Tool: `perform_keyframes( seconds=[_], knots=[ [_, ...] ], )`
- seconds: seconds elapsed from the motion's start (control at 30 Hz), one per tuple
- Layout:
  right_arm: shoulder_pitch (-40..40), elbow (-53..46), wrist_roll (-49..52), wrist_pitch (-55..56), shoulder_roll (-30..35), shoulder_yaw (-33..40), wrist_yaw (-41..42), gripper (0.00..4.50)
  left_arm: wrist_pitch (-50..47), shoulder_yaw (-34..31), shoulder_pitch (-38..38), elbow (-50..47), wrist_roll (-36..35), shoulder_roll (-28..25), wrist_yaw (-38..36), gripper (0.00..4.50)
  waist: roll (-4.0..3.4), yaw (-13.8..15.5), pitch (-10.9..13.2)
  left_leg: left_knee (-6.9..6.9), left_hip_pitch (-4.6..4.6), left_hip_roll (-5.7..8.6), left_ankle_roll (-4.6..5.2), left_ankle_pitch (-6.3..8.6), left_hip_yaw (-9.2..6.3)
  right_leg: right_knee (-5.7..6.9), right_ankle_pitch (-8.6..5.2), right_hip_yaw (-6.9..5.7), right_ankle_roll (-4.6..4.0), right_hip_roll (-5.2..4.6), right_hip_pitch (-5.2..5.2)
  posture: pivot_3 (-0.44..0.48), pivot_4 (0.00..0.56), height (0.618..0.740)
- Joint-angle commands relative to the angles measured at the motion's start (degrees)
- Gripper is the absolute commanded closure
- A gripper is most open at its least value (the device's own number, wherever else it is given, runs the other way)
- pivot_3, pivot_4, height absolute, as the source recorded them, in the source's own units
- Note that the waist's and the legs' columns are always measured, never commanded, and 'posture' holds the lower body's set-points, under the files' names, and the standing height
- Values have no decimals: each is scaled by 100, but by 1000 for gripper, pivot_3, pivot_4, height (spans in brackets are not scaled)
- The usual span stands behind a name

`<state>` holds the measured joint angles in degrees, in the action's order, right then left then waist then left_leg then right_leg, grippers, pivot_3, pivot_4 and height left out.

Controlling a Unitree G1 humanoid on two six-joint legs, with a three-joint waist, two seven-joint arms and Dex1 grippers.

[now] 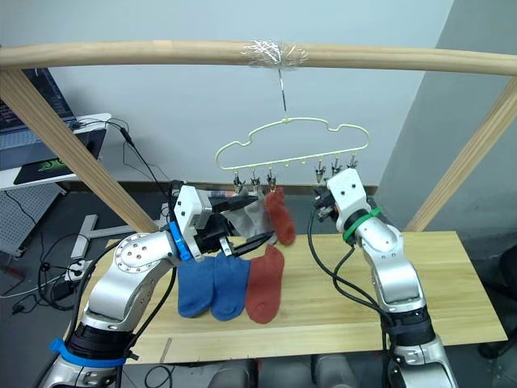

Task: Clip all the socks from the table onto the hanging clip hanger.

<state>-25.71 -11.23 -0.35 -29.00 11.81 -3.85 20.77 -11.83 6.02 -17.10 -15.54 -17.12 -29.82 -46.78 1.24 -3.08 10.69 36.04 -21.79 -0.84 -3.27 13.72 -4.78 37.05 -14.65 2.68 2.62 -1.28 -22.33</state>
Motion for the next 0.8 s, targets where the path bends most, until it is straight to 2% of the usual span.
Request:
perform_keyframes(
  seconds=[0.03,0.3,0.43,0.8],
  knots=[
    [-203,115,176,-318,-107,241,-212,3147,41,-43,-102,-262,-44,48,41,350,0,0,0,0,0,0,0,0,0,0,0,0,-1,0,0,-31,159,737],
    [-359,223,481,-571,-111,296,-155,3147,-10,-58,-204,-234,-22,142,174,350,-1,-1,0,1,2,0,0,0,0,4,-2,0,4,1,0,-25,155,737],
    [-503,416,440,-416,-115,257,-226,2303,-105,-52,-276,-198,-21,192,245,350,-1,-2,0,1,1,0,0,0,1,3,-1,0,2,1,0,-27,152,737],
    [-839,884,433,-159,-225,196,-319,2303,-95,-21,-332,-164,56,239,275,350,-1,-3,0,1,0,0,0,0,0,4,1,0,0,1,-1,-26,149,737]
  ],
)
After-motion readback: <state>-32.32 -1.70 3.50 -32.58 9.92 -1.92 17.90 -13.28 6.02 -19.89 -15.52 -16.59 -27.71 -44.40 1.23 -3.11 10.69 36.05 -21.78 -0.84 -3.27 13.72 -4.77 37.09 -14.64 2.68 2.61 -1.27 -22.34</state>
